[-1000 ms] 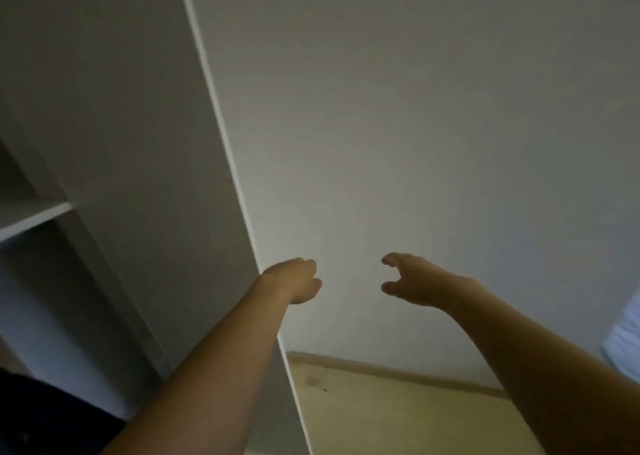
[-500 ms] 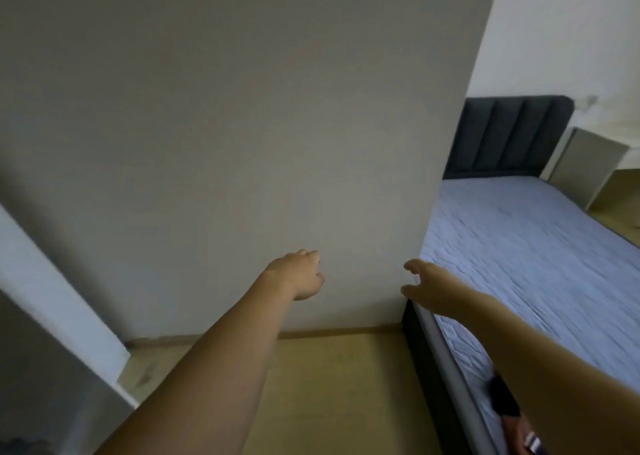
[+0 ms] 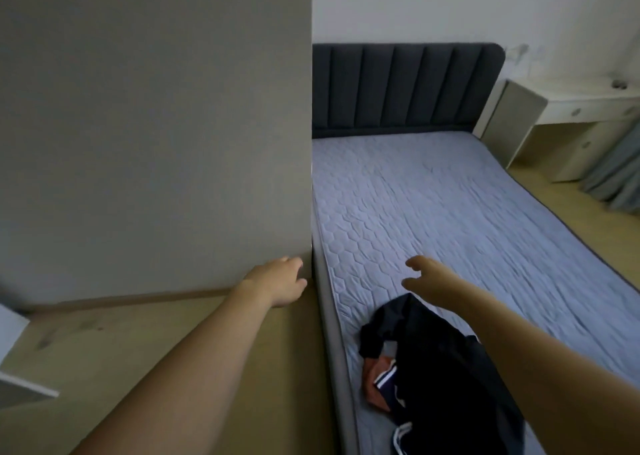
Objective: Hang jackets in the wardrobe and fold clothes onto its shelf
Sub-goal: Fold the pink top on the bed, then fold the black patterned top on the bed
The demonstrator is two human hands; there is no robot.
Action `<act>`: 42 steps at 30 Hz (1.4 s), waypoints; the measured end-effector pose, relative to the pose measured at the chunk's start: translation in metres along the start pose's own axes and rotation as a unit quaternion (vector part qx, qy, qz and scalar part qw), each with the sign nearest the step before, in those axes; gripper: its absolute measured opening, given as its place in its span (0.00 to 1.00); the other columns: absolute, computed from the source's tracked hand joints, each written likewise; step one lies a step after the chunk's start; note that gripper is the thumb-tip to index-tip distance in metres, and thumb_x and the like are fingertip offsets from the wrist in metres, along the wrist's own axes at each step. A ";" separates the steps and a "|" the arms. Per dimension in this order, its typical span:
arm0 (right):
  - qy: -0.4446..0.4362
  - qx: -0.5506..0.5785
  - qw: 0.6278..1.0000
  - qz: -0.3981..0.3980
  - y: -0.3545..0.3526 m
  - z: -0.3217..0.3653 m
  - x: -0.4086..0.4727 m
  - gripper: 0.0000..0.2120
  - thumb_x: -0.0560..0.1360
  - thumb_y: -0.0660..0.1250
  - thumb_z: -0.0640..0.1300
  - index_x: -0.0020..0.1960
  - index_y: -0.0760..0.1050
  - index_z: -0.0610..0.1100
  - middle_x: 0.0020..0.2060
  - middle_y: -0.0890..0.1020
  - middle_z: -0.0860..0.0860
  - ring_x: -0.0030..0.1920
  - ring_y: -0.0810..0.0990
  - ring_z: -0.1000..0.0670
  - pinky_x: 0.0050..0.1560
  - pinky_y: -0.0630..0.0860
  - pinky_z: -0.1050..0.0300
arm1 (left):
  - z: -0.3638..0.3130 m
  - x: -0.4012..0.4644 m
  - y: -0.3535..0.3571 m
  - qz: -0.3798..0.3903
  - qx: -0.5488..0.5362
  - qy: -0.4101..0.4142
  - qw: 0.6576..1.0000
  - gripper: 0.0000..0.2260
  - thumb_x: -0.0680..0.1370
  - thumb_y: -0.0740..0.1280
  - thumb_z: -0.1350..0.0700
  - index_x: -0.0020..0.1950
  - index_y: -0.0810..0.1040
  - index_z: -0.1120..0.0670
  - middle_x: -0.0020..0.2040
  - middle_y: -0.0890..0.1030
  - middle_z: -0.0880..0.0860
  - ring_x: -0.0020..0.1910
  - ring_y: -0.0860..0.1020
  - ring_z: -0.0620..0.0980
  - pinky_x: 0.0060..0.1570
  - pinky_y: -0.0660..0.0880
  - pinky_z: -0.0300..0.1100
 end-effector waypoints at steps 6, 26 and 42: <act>-0.006 0.004 1.000 0.007 -0.025 -0.110 0.044 0.27 0.78 0.64 0.47 0.74 0.62 0.44 0.72 0.67 0.45 0.70 0.68 0.44 0.66 0.66 0.50 | -0.059 0.049 0.061 0.028 -0.082 -0.068 0.994 0.20 0.81 0.60 0.48 0.70 0.69 0.56 0.69 0.71 0.58 0.66 0.72 0.57 0.64 0.69 0.46; -0.223 -0.171 0.911 0.302 0.257 -0.357 0.262 0.28 0.77 0.61 0.47 0.75 0.60 0.47 0.72 0.64 0.47 0.68 0.69 0.42 0.66 0.69 0.49 | -0.202 0.146 0.516 0.150 -0.292 -0.333 0.884 0.08 0.79 0.61 0.53 0.56 0.74 0.53 0.52 0.78 0.50 0.47 0.74 0.47 0.41 0.68 0.38; -0.424 -0.267 0.836 0.225 0.459 -0.301 0.271 0.12 0.77 0.63 0.47 0.59 0.71 0.45 0.55 0.79 0.45 0.56 0.77 0.40 0.52 0.72 0.51 | -0.216 0.132 0.690 0.004 -0.543 -0.490 0.682 0.12 0.70 0.59 0.42 0.44 0.79 0.45 0.47 0.81 0.49 0.56 0.76 0.56 0.62 0.70 0.55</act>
Point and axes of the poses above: each hand's wrist, its own x-axis towards the middle knuckle, its own y-axis out of the palm, z = x × y, the point moved 5 cm from there along x, towards the middle knuckle
